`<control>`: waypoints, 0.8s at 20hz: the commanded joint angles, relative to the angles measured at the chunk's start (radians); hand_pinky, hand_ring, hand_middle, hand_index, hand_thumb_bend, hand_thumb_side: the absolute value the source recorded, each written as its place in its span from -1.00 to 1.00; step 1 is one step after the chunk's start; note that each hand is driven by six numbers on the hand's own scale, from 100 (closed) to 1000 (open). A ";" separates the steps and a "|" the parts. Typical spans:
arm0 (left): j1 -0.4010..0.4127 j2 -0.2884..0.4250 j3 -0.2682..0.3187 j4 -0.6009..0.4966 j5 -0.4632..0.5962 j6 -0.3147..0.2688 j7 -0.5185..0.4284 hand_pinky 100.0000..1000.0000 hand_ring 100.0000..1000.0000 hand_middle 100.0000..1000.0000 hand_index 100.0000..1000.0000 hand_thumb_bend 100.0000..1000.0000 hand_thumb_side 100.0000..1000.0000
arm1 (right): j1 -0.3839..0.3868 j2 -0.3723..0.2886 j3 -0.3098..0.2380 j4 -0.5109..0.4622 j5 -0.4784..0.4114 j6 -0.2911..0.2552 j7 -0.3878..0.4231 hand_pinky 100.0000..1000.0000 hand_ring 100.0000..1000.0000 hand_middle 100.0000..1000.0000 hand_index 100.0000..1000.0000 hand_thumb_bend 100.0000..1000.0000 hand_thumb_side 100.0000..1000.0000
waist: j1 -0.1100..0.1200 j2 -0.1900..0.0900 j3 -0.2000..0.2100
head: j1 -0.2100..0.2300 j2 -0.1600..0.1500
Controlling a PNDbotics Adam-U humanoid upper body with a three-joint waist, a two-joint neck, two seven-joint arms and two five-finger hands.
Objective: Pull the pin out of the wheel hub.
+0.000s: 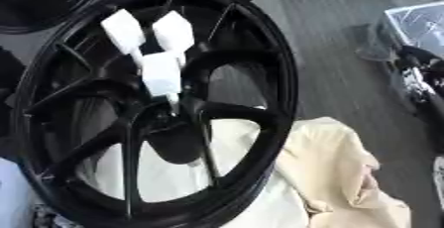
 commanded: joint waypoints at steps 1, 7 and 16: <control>0.002 0.000 0.007 0.072 -0.025 0.047 -0.016 0.58 0.54 0.56 0.66 -0.55 0.11 | -0.008 -0.013 0.003 -0.024 -0.010 0.001 0.006 1.00 0.83 0.70 0.68 -1.00 0.07 | -0.004 -0.028 -0.006 | 0.019 0.000; -0.047 -0.005 -0.009 0.220 0.012 -0.003 -0.049 0.72 0.68 0.69 0.82 0.37 1.00 | -0.011 -0.015 0.005 -0.024 -0.015 0.003 0.011 1.00 0.83 0.70 0.68 -1.00 0.07 | -0.004 -0.029 -0.013 | 0.024 0.001; -0.078 -0.006 -0.016 0.322 0.020 -0.120 -0.020 0.68 0.66 0.67 0.84 0.10 0.80 | -0.014 -0.017 0.006 -0.024 -0.020 0.005 0.012 1.00 0.83 0.70 0.68 -1.00 0.07 | -0.003 -0.031 -0.015 | 0.026 0.003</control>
